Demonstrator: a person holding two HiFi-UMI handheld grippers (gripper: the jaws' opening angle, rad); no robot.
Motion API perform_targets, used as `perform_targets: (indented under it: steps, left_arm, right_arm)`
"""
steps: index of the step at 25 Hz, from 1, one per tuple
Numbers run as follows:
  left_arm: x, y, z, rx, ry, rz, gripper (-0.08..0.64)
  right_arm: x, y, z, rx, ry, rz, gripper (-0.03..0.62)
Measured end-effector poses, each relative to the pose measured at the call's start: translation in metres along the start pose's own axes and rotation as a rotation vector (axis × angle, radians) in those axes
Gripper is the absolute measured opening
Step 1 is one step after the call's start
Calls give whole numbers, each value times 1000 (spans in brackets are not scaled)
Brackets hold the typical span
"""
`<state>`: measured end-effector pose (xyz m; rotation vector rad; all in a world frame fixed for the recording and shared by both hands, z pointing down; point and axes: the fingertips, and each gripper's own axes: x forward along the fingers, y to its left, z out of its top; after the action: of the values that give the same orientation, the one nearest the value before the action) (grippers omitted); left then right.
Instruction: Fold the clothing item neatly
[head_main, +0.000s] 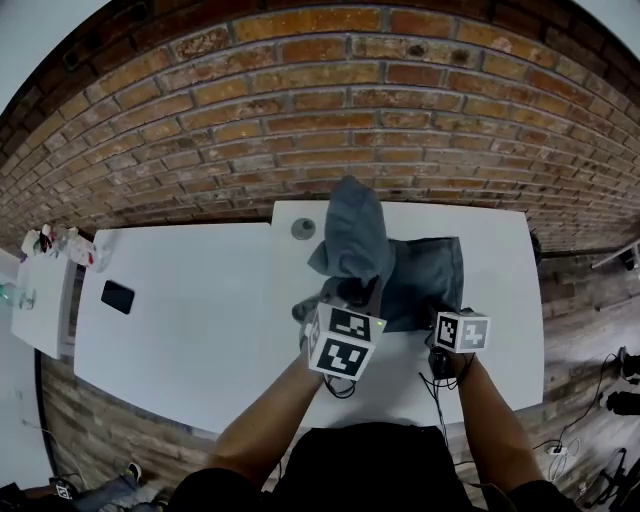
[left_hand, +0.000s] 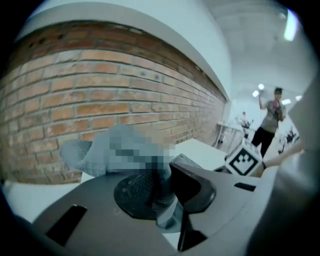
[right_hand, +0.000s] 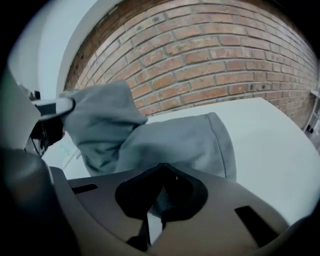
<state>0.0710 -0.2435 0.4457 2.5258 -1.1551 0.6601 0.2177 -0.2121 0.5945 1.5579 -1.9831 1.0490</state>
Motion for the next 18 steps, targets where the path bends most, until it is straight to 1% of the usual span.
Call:
perform_targets:
  steps: [2, 4, 8, 10, 12, 14, 16, 18]
  left_arm:
    - [11, -31, -3, 184, 45, -17, 69]
    - [23, -57, -13, 337, 91, -33, 69]
    - [49, -97, -49, 602, 209, -50, 69]
    - [60, -113, -69, 720, 267, -57, 70]
    - [69, -127, -85, 819, 311, -68, 71]
    - [80, -135, -101, 905, 355, -76, 71]
    - [89, -142, -117, 966, 393, -81, 72]
    - [97, -149, -126, 1004, 418, -78, 72]
  right_arm:
    - [-18, -8, 9, 94, -95, 21, 2]
    - [-37, -21, 11, 169, -154, 26, 2]
    - [-62, -53, 1, 218, -178, -11, 2]
    - [-75, -67, -3, 242, -192, -31, 2]
    - [-86, -76, -2, 254, -215, -42, 2]
    - [-96, -77, 4, 239, -241, -37, 2]
    - [-105, -66, 20, 188, -269, -6, 2]
    - [-113, -41, 42, 96, -293, 62, 2]
